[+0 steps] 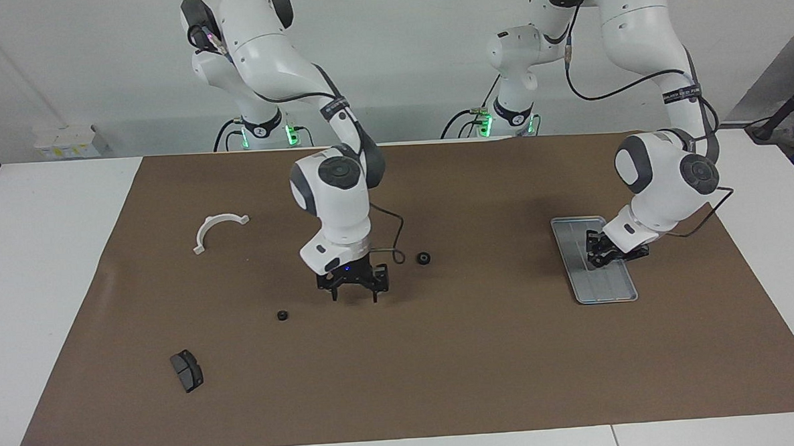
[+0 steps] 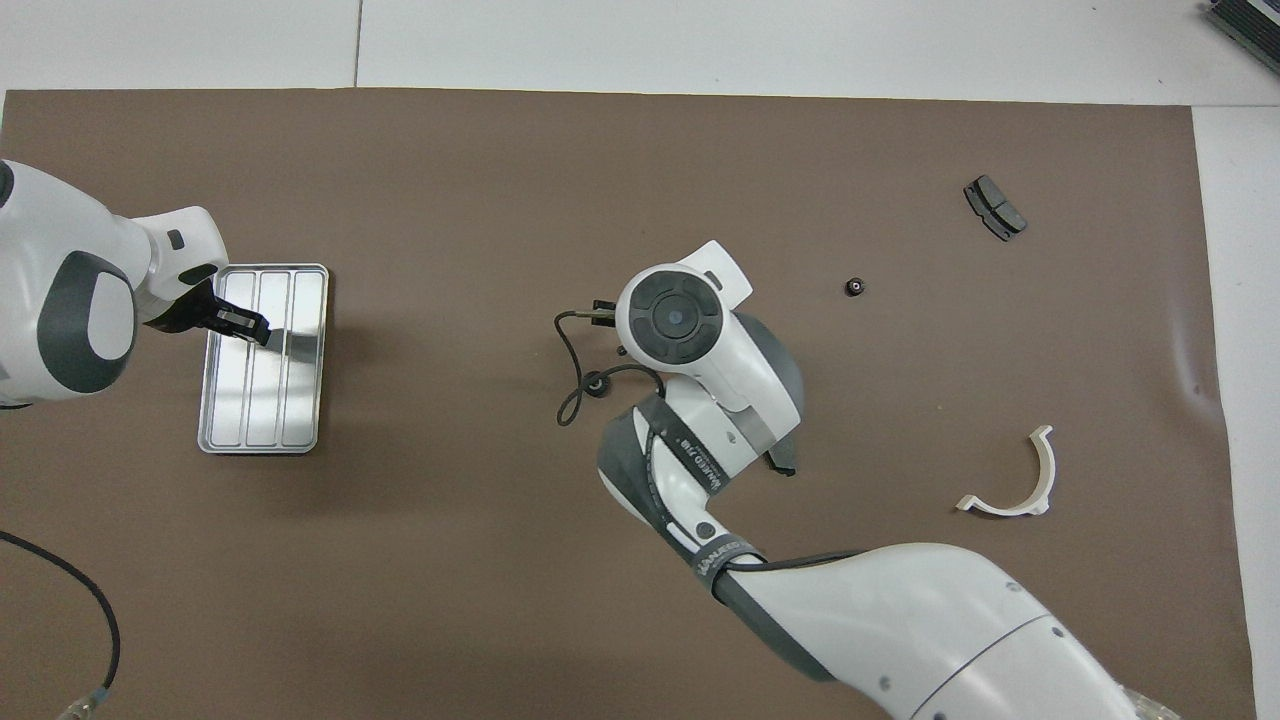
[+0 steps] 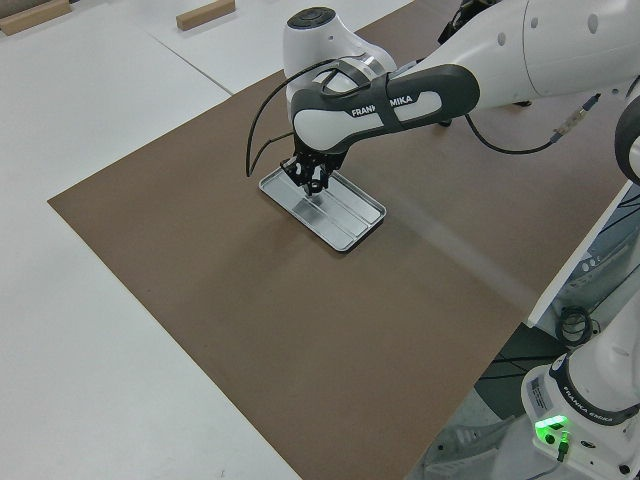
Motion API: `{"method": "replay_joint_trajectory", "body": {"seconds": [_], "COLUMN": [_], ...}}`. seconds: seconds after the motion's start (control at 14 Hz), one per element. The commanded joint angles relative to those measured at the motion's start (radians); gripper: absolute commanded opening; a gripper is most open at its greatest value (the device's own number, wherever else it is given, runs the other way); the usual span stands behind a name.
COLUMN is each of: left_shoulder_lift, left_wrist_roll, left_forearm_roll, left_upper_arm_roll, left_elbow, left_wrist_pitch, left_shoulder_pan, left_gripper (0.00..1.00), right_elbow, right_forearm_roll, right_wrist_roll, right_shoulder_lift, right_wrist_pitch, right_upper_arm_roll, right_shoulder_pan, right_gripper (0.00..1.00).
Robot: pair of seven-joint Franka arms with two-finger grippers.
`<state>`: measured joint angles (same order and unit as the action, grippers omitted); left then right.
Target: Pick bearing gear from pile to tray
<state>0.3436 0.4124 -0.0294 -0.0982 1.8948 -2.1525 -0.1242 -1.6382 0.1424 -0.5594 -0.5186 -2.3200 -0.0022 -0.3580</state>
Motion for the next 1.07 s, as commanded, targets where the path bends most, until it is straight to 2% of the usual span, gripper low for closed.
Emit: {"method": "replay_joint_trajectory", "body": {"seconds": [0.0, 0.21, 0.29, 0.43, 0.5, 0.57, 0.86, 1.0], "left_shoulder_lift": [-0.034, -0.032, -0.032, -0.029, -0.026, -0.025, -0.021, -0.028], "left_wrist_roll": [-0.027, -0.052, -0.06, -0.06, -0.06, -0.06, -0.067, -0.127], "left_forearm_roll": [-0.004, -0.004, -0.004, -0.004, -0.004, -0.004, -0.003, -0.003], "left_upper_arm_roll": [0.0, 0.0, 0.0, 0.0, 0.0, 0.0, 0.0, 0.0], "left_elbow": [0.056, 0.056, 0.056, 0.052, 0.046, 0.041, 0.004, -0.002], "left_wrist_pitch": [-0.056, -0.067, -0.078, -0.079, -0.078, -0.076, -0.066, -0.063], "left_shoulder_pan": [0.011, 0.024, 0.024, 0.027, 0.031, 0.031, 0.063, 0.092], "left_gripper": [0.21, 0.25, 0.33, 0.57, 0.65, 0.68, 0.66, 0.66], "right_elbow": [-0.051, -0.052, -0.063, -0.083, -0.086, -0.086, -0.094, -0.097], "right_forearm_roll": [-0.05, -0.078, -0.076, -0.078, -0.078, -0.078, -0.078, -0.078], "right_wrist_roll": [0.141, 0.236, 0.263, 0.321, 0.34, 0.351, 0.352, 0.354], "right_shoulder_lift": [0.029, 0.023, 0.022, 0.023, 0.023, 0.023, 0.019, 0.019], "right_wrist_pitch": [0.014, 0.013, 0.01, 0.014, 0.014, 0.013, 0.01, 0.004], "right_upper_arm_roll": [0.022, 0.021, 0.021, 0.021, 0.021, 0.021, 0.021, 0.021], "right_shoulder_pan": [0.082, 0.137, 0.149, 0.181, 0.195, 0.202, 0.203, 0.203], "right_gripper": [0.93, 0.91, 0.9, 0.86, 0.84, 0.82, 0.75, 0.64]}}
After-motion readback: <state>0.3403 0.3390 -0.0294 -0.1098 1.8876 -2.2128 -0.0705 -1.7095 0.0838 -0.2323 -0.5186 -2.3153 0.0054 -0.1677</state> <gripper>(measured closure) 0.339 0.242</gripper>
